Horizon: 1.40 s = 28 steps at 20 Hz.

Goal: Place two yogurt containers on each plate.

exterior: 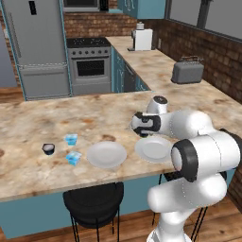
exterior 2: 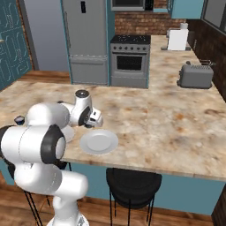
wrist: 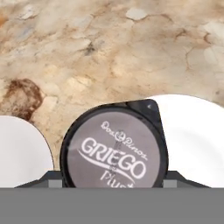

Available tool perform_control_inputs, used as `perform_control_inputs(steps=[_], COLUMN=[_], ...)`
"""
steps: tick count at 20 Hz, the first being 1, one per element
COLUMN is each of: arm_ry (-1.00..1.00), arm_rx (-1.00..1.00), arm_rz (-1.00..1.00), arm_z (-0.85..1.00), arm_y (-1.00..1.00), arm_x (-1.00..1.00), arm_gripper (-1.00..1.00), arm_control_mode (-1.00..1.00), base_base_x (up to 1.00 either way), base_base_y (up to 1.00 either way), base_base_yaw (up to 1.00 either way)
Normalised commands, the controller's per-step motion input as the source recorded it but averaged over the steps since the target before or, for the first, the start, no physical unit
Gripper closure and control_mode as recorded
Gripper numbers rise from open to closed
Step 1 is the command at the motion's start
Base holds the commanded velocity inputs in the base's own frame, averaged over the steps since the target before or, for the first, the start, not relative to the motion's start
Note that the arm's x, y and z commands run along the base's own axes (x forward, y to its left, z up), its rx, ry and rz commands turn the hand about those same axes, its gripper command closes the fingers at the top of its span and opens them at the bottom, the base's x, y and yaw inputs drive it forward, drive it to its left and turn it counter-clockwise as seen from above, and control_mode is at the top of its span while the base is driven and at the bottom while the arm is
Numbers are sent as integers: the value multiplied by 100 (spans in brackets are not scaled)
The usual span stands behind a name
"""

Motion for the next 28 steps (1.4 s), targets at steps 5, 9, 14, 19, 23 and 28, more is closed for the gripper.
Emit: perform_control_inputs(steps=[5, 9, 14, 19, 23, 28], arm_ry=[0, 0, 5, 0, -3, -8], arm_rx=[-2, -11, 0, 0, -2, -7], arm_rz=[-10, 0, 0, 0, 5, 17], arm_z=[-24, -31, 0, 4, 42, 78], arm_y=[-31, 1, 0, 0, 12, 43], arm_x=[-54, 21, 6, 0, -12, -27], arm_gripper=[100, -100, -100, -100, -100, -100], arm_control_mode=[-100, -100, -100, -100, -100, -100], base_base_x=[0, 0, 0, 0, 0, 0], base_base_y=[0, 0, 0, 0, 0, 0], base_base_yaw=[0, 0, 0, 0, 0, 0])
